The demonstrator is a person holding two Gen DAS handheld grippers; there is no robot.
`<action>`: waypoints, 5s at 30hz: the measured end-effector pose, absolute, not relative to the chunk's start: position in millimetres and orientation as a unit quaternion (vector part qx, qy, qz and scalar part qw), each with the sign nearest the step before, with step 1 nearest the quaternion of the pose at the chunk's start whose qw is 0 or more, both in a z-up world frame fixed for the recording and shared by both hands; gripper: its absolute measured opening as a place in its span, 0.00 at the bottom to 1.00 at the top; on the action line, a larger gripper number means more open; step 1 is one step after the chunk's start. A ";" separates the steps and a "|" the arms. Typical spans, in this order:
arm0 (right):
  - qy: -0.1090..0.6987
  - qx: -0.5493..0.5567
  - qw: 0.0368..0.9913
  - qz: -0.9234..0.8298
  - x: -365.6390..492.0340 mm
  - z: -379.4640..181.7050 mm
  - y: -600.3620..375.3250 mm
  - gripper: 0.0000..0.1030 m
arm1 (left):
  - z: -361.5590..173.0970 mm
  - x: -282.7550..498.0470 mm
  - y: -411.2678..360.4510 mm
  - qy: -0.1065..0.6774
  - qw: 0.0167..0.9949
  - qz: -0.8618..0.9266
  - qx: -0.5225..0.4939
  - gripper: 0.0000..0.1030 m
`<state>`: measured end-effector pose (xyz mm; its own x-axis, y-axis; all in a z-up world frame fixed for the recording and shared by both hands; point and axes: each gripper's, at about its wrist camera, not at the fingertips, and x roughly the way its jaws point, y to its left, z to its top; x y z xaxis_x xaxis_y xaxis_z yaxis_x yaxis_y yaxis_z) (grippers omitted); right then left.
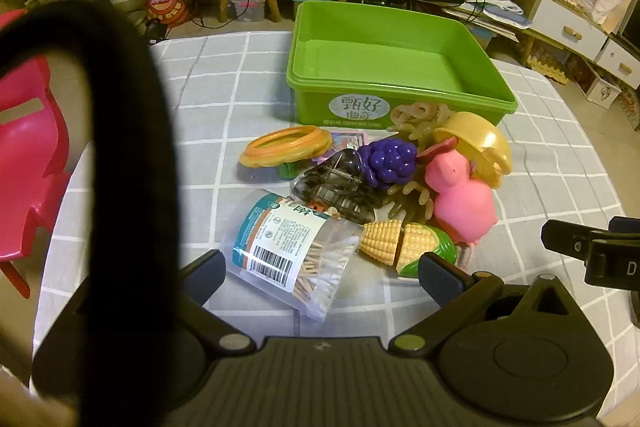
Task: Organize rigid objects
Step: 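Move the right tool to the yellow bowl while the left tool reaches the orange plate, then close the right tool on the yellow bowl while the left tool grips the orange plate, then carry the yellow bowl into the green bin with the right tool while the left drops the orange plate there, then withdraw both tools from the bin back toward the toy pile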
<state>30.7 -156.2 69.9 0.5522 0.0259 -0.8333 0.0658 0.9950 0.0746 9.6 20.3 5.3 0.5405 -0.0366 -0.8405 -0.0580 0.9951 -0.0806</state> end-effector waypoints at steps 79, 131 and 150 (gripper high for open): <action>0.446 0.426 0.784 0.067 124.2 6.0 -221.0 0.74 | -45.3 130.7 105.2 0.480 0.846 -0.058 -0.226 0.58; 0.349 0.327 0.877 0.037 160.1 49.1 -207.5 0.93 | -15.8 155.9 25.4 0.334 0.929 -0.066 -0.149 0.73; 0.368 0.310 0.876 0.041 146.1 58.1 -205.4 0.94 | -0.6 139.2 33.5 0.350 0.921 -0.081 -0.150 0.73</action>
